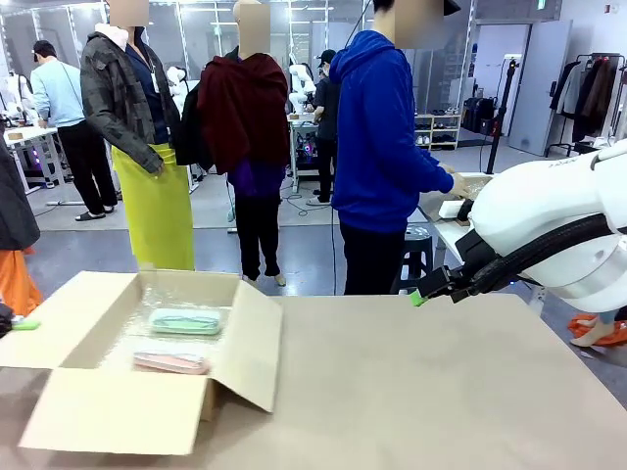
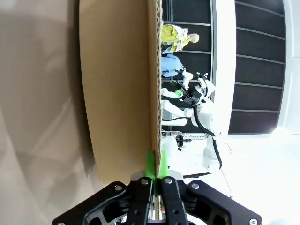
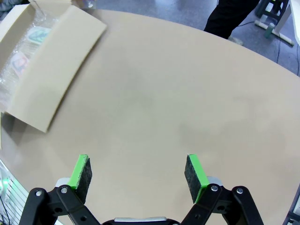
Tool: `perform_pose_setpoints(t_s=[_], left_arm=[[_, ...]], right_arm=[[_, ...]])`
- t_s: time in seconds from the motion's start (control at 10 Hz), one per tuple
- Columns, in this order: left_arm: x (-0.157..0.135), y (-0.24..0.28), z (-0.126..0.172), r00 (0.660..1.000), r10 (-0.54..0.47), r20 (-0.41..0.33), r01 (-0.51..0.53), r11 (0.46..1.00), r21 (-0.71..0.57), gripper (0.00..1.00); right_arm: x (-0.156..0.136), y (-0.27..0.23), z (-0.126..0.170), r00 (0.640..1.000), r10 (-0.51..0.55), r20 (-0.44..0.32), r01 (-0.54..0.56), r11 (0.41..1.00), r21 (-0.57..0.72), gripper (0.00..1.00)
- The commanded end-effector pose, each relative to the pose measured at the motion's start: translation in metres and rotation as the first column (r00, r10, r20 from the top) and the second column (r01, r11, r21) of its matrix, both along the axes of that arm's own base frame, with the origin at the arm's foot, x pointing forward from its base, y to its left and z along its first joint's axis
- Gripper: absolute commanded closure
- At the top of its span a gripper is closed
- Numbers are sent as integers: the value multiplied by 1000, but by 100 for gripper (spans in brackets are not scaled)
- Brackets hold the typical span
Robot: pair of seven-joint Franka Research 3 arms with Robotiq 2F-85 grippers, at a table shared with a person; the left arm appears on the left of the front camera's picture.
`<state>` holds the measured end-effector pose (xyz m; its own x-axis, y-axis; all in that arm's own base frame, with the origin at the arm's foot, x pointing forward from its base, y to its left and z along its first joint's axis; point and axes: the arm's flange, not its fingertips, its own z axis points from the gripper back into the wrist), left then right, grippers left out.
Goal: Pack the glasses set securely to prepare it for shipping.
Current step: Position the Package Box on the left side of the table.
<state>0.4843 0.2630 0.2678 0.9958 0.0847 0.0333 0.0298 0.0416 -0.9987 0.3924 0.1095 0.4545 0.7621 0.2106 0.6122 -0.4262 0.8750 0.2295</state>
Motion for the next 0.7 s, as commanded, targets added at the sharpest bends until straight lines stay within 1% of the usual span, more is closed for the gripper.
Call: perform_pose_setpoints(t_s=[0.0, 0.2, 0.3, 0.4, 0.6], left_arm=[[10, 44, 5, 1000, -11, 6, 11, 1000, -17, 98], [10, 71, 12, 1000, -13, 11, 13, 1000, 15, 98], [12, 68, 9, 1000, 1, 8, -1, 999, 36, 98], [3, 64, 7, 999, 26, 24, -26, 999, 25, 98], [3, 64, 7, 999, 26, 24, -26, 999, 25, 98]], right_arm=[[-1, 3, 3, 1000, -18, -10, 18, 1000, 8, 0], [-1, 3, 3, 1000, -18, -10, 18, 1000, 8, 0], [-1, 3, 3, 1000, -18, -10, 18, 1000, 8, 0], [-1, 3, 3, 1000, -18, -10, 18, 1000, 8, 0], [-1, 3, 3, 1000, -18, -10, 18, 1000, 8, 0]])
